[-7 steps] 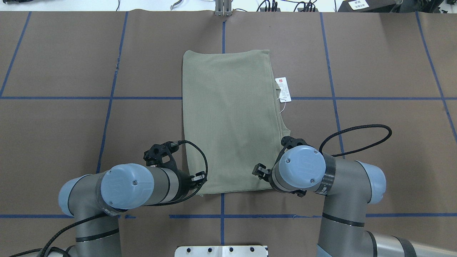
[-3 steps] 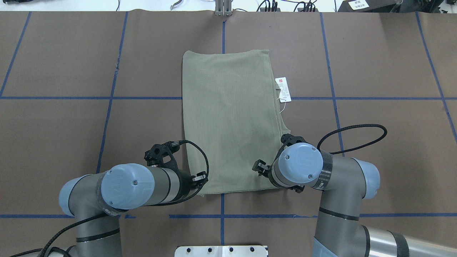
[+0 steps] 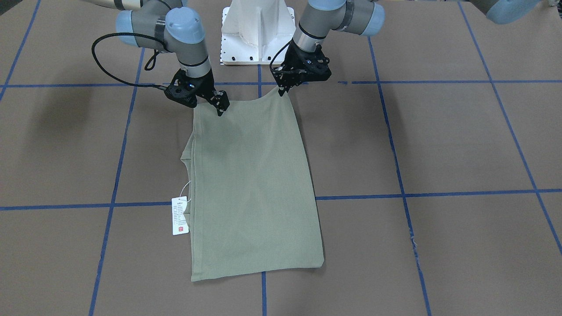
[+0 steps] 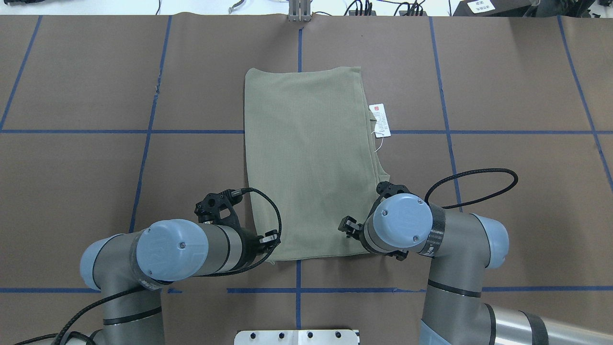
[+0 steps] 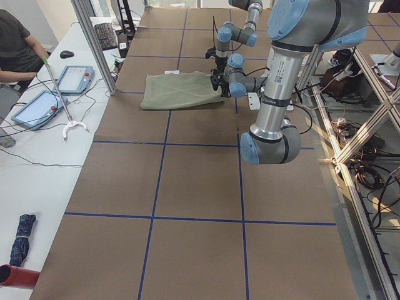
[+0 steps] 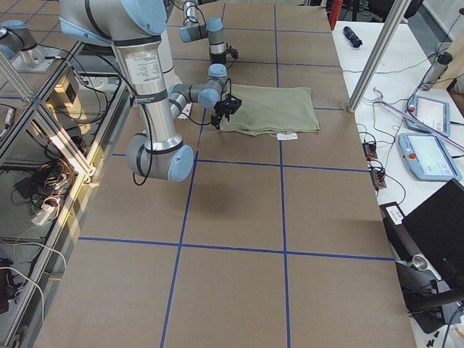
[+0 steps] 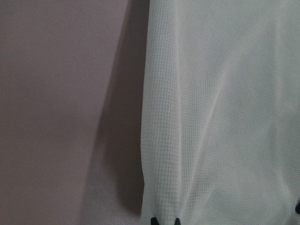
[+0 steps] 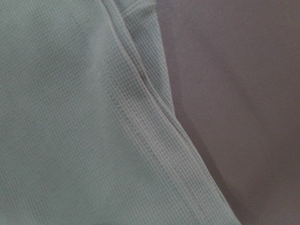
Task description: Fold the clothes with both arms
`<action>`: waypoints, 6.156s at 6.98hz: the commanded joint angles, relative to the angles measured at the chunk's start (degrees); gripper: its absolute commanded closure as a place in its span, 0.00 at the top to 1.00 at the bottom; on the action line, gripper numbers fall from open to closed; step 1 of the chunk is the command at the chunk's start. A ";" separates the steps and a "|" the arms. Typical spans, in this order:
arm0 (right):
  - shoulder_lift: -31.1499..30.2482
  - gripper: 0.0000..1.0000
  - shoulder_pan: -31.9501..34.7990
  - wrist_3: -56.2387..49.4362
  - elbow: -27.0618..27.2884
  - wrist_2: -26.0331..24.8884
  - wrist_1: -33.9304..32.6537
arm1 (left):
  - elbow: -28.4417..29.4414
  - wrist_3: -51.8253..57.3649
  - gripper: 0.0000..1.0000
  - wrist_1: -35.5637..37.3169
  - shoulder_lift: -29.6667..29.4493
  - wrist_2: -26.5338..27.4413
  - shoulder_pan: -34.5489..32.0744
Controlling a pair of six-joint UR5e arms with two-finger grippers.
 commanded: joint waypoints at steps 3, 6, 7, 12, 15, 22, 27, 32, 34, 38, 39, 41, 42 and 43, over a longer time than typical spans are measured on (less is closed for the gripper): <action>0.14 0.12 0.17 -0.05 0.26 0.22 0.00 | 0.00 0.00 0.00 -0.09 -0.02 0.00 0.00; 1.54 0.00 1.48 -0.05 0.52 0.65 -0.08 | 0.00 0.00 0.00 -0.09 -0.02 0.00 0.00; 2.16 0.00 1.66 0.12 0.96 0.57 -0.26 | 0.00 0.00 0.00 -0.09 -0.02 0.00 0.00; 0.50 0.00 0.01 1.00 13.60 4.60 -0.88 | -12.52 1.41 0.00 5.77 5.67 0.35 3.49; -0.29 0.00 -1.94 3.81 16.78 8.21 -0.79 | -22.67 1.32 0.00 15.46 7.72 0.18 6.76; 1.02 0.00 12.55 3.02 7.83 7.07 -0.08 | -6.97 11.16 0.00 13.11 -4.58 -1.22 -10.53; 6.82 0.00 16.69 2.94 -6.84 6.98 11.41 | 4.39 11.25 0.00 1.58 -7.05 -1.32 -15.72; 12.45 0.71 18.18 2.94 -13.53 6.99 11.78 | 12.90 10.11 0.00 1.40 -12.57 -1.14 -17.84; 17.70 1.00 20.55 3.02 -20.79 7.33 11.78 | 17.03 12.89 0.99 1.84 -14.51 -1.23 -22.30; 18.69 1.00 21.35 1.80 -17.35 11.36 11.08 | 19.69 25.18 1.00 2.28 -14.27 -9.65 -31.71; 17.82 1.00 20.22 0.66 -14.45 13.38 10.82 | 19.51 29.49 1.00 1.94 -12.69 -10.71 -32.95; 18.25 1.00 12.85 -4.66 -13.36 10.61 6.01 | 19.34 34.78 1.00 1.58 -10.93 -10.81 -35.32; 18.42 1.00 11.00 -10.19 -13.88 9.20 2.50 | 19.34 36.46 1.00 1.41 -10.22 -10.90 -36.38; 18.60 1.00 10.89 -15.03 -14.76 8.66 1.59 | 19.34 36.65 1.00 1.41 -10.13 -10.90 -36.65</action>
